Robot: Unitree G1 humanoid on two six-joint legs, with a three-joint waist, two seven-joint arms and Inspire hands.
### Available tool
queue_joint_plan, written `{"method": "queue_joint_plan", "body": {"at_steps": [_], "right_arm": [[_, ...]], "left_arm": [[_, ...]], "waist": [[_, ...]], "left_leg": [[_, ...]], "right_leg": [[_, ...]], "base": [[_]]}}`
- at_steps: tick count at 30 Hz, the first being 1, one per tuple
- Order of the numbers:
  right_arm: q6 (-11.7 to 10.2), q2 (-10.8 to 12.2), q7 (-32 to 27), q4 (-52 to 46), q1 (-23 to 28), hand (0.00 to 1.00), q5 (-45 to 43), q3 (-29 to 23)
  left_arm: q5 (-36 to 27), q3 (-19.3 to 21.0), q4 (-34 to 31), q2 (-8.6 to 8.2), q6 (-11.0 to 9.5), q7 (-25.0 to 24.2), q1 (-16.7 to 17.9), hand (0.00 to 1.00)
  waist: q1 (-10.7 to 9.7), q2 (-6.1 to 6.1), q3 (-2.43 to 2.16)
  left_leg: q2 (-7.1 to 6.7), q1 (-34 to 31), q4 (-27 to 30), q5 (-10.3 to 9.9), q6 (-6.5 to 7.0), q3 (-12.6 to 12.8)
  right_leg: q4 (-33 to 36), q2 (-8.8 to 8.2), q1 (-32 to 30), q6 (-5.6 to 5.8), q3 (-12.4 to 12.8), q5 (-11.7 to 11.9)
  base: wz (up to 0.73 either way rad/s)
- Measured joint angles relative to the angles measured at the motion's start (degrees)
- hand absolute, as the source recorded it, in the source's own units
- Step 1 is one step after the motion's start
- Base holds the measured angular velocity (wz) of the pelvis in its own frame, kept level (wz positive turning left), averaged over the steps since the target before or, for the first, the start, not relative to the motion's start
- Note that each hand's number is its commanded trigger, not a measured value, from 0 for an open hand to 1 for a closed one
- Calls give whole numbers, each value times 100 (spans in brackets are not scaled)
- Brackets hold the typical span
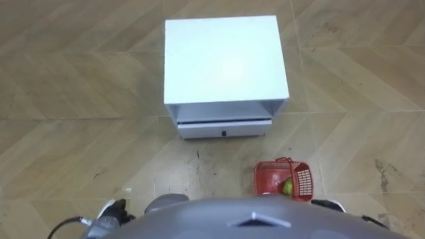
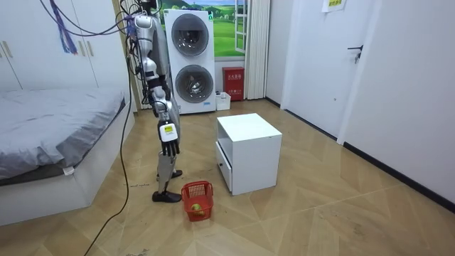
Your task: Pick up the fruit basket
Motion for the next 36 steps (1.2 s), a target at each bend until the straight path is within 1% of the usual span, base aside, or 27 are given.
{"method": "queue_joint_plan", "body": {"at_steps": [1,2,3,4,5,6,7,8,9,12,13,14,15,16,17,18,19,20,21,23,25,26,27,29,30,33,36], "right_arm": [[-6,-11,-31,-47,-19,0,2,-25],[-24,-41,-98,-210,-54,0,-2,-70],[-27,-42,-124,-313,-97,0,5,-125],[-28,-17,-183,-605,-155,0,104,-217],[-58,7,-278,-732,-148,0,203,-277],[-69,2,-318,-761,-154,0,283,-277],[-126,-4,-428,-773,-243,0,526,-287],[-211,-4,-536,-841,-444,0,788,-303],[-387,-4,-648,-871,-723,0,1061,-297],[-613,1,-799,-1070,-1191,0,1349,-282],[-725,-2,-898,-1091,-1478,0,1469,-257],[-801,2,-985,-1086,-1742,0,1578,-247],[-822,3,-1015,-1078,-1860,0,1575,-247],[-818,22,-1059,-1076,-2029,0,1580,-239],[-817,23,-1103,-1081,-2045,0,1658,-231],[-814,23,-1142,-1078,-2031,0,1698,-229],[-811,14,-1241,-1078,-1991,0,1783,-230],[-811,2,-1340,-1111,-1991,0,1925,-234],[-812,-11,-1394,-1147,-1990,0,1973,-237],[-814,-95,-1585,-1293,-1983,0,2005,-266],[-832,-104,-1674,-1541,-1985,0,2065,-267],[-909,-110,-1691,-1618,-2028,0,2127,-267],[-951,-115,-1695,-1646,-2049,0,2130,-267],[-1072,-123,-1786,-1726,-2061,0,2197,-260],[-1072,-113,-1840,-1730,-2053,0,2230,-257],[-1056,-88,-1882,-1779,-2041,0,2393,-249],[-1046,-83,-1987,-1791,-1983,0,2452,-243]], "left_arm": [[-2,38,2,3,-32,0,-6,0],[-1,144,9,12,-99,0,-3,0],[-2,206,20,18,-135,3,-3,0],[-5,271,55,64,-195,41,-66,0],[-3,319,61,133,-279,95,-93,0],[-16,318,62,174,-323,109,-88,0],[-58,319,51,247,-351,135,-85,0],[-139,319,38,286,-348,202,-149,0],[-226,319,44,304,-349,251,-216,0],[-353,297,60,306,-368,421,-449,0],[-498,224,154,341,-414,528,-586,0],[-634,191,235,379,-425,618,-803,0],[-721,181,254,389,-427,670,-892,0],[-916,48,334,420,-431,783,-1032,0],[-1097,-115,443,441,-449,859,-1161,0],[-1165,-207,500,464,-461,863,-1205,0],[-1332,-387,636,523,-485,869,-1275,0],[-1436,-542,693,581,-501,895,-1280,0],[-1499,-618,735,603,-519,932,-1282,0],[-1612,-803,878,612,-534,1011,-1266,0],[-1765,-906,891,642,-565,1061,-1223,0],[-1847,-941,907,648,-653,1082,-1145,0],[-1877,-942,921,644,-701,1091,-1149,0],[-2025,-1112,980,653,-819,1187,-1143,0],[-2064,-1202,1119,653,-886,1242,-1144,0],[-2300,-1290,1272,664,-915,1339,-1087,0],[-2383,-1339,1271,664,-920,1358,-983,0]], "waist": [[9,3,-1],[23,27,-15],[30,70,-37],[-20,89,-6],[-11,-1,4],[8,-44,2],[38,-130,-31],[164,-204,-37],[222,-257,-59],[270,-297,-39],[290,-310,-35],[334,-333,-16],[336,-326,3],[351,-354,32],[410,-394,61],[444,-414,77],[442,-468,107],[439,-515,133],[436,-538,149],[366,-526,154],[302,-508,164],[309,-510,164],[304,-508,165],[256,-500,171],[202,-487,174],[102,-439,197],[-30,-454,188]], "left_leg": [[-9,-88,93,-21,39,58],[-10,-276,181,-62,111,172],[49,-400,200,-85,152,207],[73,-684,439,-141,259,304],[-1,-880,694,-215,365,304],[-39,-960,816,-258,410,292],[-100,-1213,1082,-335,478,309],[-104,-1516,1354,-387,511,362],[-76,-1909,1620,-402,530,369],[-42,-2796,2262,-418,586,365],[-14,-3315,2692,-441,621,379],[45,-3815,3154,-490,639,399],[81,-4048,3385,-513,644,396],[116,-4379,3782,-551,631,395],[132,-4610,4114,-628,575,381],[151,-4707,4280,-664,577,381],[176,-4913,4620,-761,585,374],[181,-5161,4968,-851,590,357],[179,-5299,5141,-898,598,357],[201,-5772,5904,-1140,705,364],[203,-6052,6440,-1327,757,402],[221,-6170,6749,-1468,750,475],[218,-6214,6893,-1532,756,513],[175,-6367,7419,-1742,719,636],[126,-6441,7611,-1800,711,655],[119,-6627,7942,-1886,751,667],[70,-6733,8111,-1932,825,670]], "right_leg": [[56,-30,-103,7,9,7],[72,-46,-281,38,146,25],[86,-50,-379,60,180,35],[740,-172,-673,41,126,-131],[1853,-407,-868,3,128,-350],[2337,-501,-879,-19,136,-376],[3156,-632,-829,-48,171,-377],[3657,-626,-786,-56,353,-328],[3775,-619,-658,-64,367,-232],[3530,-632,-319,-27,327,-177],[3324,-625,-198,61,329,-231],[3183,-624,-167,229,328,-649],[3214,-628,-210,278,308,-1054],[3537,-658,-389,239,300,-1646],[4075,-749,-616,171,315,-1989],[4388,-771,-742,130,345,-2089],[5026,-824,-998,81,456,-2211],[5657,-896,-1280,92,547,-2301],[5982,-950,-1440,96,602,-2311],[7137,-1047,-1912,104,806,-2321],[7875,-1051,-2139,104,1025,-2321],[8308,-1067,-2256,104,1215,-2320],[8504,-1084,-2285,104,1285,-2320],[9177,-1220,-2335,104,1479,-2320],[9414,-1256,-2334,104,1528,-2320],[9795,-1252,-2376,104,1590,-2320],[10005,-1263,-2358,109,1589,-2322]], "base": [[-25],[-26],[-15],[24],[44],[59],[24],[6],[-15],[8],[9],[8],[7],[4],[0],[4],[10],[12],[11],[14],[15],[10],[9],[19],[19],[12],[13]]}}
